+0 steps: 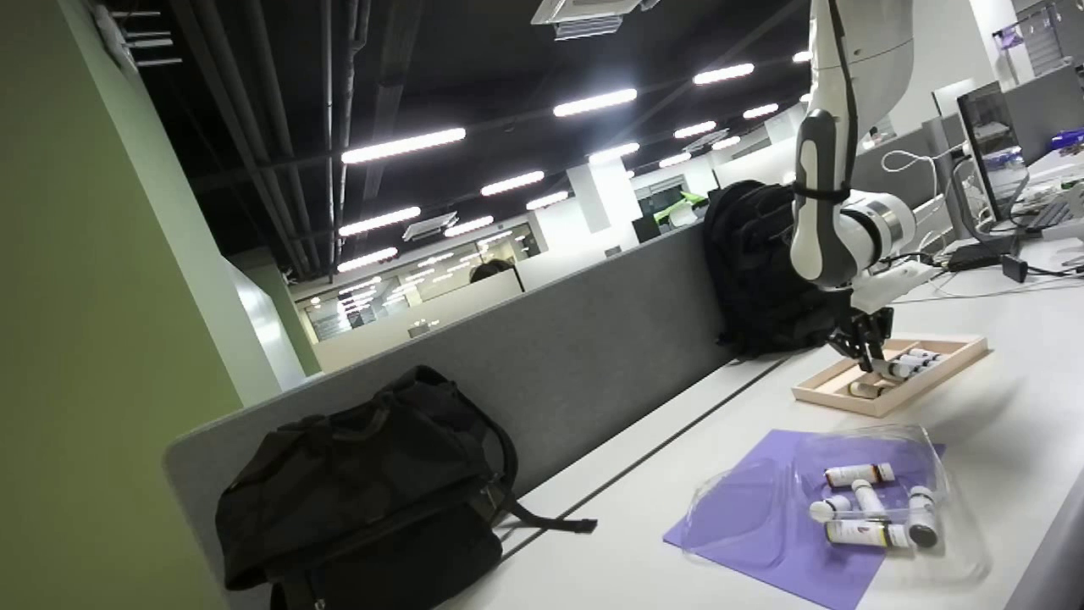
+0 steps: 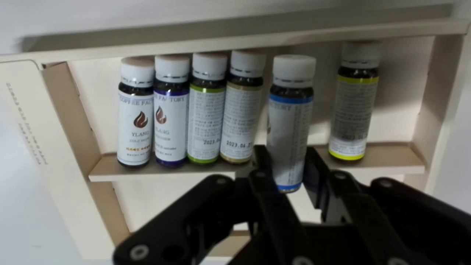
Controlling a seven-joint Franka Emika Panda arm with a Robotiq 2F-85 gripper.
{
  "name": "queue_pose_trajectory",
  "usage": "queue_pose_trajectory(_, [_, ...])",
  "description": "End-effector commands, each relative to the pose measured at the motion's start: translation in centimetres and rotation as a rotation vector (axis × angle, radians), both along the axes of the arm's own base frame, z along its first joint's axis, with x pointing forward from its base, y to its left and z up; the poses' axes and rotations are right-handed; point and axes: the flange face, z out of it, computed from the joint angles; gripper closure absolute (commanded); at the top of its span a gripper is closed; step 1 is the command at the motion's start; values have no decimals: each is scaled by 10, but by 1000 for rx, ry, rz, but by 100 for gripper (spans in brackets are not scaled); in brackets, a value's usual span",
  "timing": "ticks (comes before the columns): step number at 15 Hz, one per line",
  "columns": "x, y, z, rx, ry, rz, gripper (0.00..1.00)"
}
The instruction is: Put one of the objects on the bottom part of the tray
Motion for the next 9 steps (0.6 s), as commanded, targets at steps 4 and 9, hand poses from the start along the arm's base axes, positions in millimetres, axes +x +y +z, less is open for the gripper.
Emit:
queue_pose_trajectory(4, [2, -4, -9, -16, 2, 15, 88])
queue_pose_trajectory(9, [3, -3, -1, -16, -10, 17, 21])
